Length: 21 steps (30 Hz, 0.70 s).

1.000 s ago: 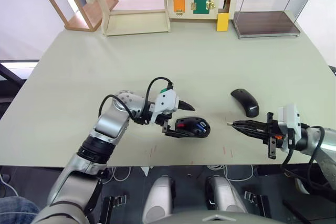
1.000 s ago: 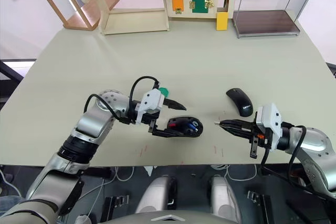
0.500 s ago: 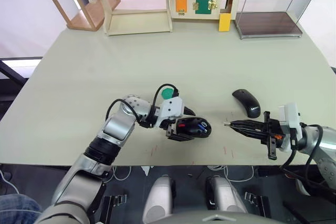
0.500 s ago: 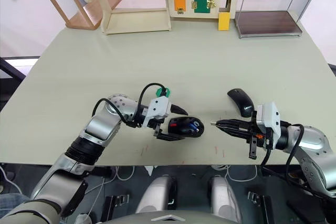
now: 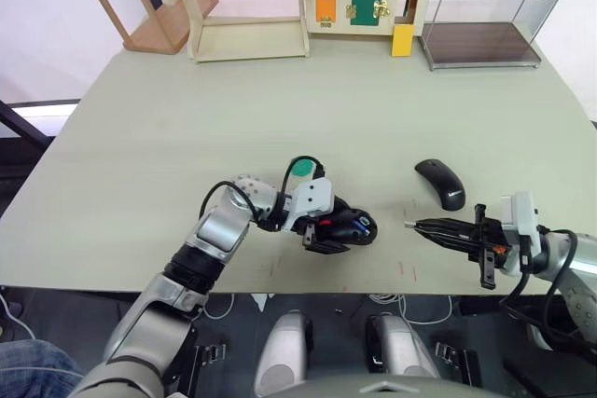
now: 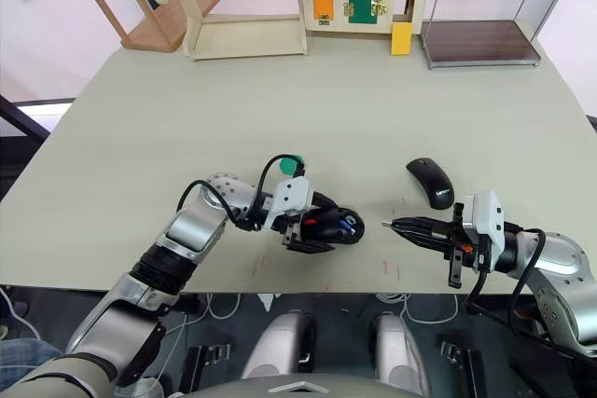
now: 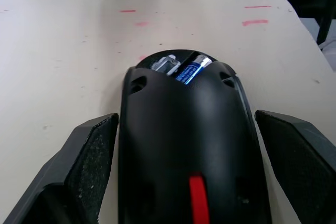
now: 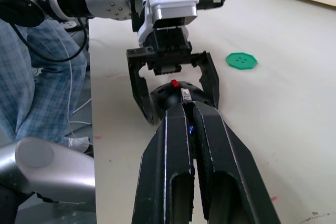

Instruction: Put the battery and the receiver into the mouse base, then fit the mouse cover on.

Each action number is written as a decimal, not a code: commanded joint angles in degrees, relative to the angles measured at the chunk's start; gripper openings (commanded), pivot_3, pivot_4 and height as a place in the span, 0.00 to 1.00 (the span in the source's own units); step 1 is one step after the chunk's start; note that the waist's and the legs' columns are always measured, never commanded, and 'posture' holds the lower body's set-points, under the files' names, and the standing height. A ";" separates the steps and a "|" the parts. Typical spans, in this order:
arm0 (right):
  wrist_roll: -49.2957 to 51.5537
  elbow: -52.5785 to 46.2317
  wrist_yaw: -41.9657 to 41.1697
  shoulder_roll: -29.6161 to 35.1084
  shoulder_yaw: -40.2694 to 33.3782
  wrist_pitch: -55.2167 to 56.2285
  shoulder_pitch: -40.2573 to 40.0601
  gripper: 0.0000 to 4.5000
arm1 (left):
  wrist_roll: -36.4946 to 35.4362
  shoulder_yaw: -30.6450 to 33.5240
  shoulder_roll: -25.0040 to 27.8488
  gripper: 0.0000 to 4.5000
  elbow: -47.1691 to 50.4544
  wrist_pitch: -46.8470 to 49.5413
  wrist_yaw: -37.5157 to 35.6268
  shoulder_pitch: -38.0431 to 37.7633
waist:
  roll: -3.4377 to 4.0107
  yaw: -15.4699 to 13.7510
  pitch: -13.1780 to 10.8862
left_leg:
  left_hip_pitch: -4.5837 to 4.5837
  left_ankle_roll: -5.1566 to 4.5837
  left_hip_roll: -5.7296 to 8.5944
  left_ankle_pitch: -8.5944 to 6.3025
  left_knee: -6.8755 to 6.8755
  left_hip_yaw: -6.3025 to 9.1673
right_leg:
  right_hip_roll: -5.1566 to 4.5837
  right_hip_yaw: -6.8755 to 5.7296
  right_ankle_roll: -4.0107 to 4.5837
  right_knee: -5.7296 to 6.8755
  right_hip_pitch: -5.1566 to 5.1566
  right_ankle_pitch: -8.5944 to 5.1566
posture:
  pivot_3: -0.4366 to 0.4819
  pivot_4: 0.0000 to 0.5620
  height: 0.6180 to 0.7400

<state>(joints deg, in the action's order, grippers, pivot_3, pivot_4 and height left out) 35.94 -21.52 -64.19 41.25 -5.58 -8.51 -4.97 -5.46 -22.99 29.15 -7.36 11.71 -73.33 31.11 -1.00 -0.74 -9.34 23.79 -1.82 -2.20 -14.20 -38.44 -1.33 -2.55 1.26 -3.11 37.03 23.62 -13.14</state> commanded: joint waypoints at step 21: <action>4.60 -6.11 4.65 1.21 -4.57 -8.46 -0.78 0.00 | 0.41 -0.48 -1.98 0.66 0.27 0.27 1.11 -0.03 | 0.02 -0.01 0.01 | -0.02 0.00 0.00 0.00 -0.07 0.00 | 0.00 0.01 0.00 0.07 -0.02 0.00 | 0.48 0.27 1.00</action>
<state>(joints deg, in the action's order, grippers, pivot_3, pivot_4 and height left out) 38.71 -24.57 -60.12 41.75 -8.01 -15.77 -6.47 -4.77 -23.07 27.80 -7.50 12.00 -72.27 31.07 -0.99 -0.75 -9.32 23.77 -1.82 -2.20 -14.20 -38.52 -1.33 -2.55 1.27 -3.10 37.10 23.59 -13.14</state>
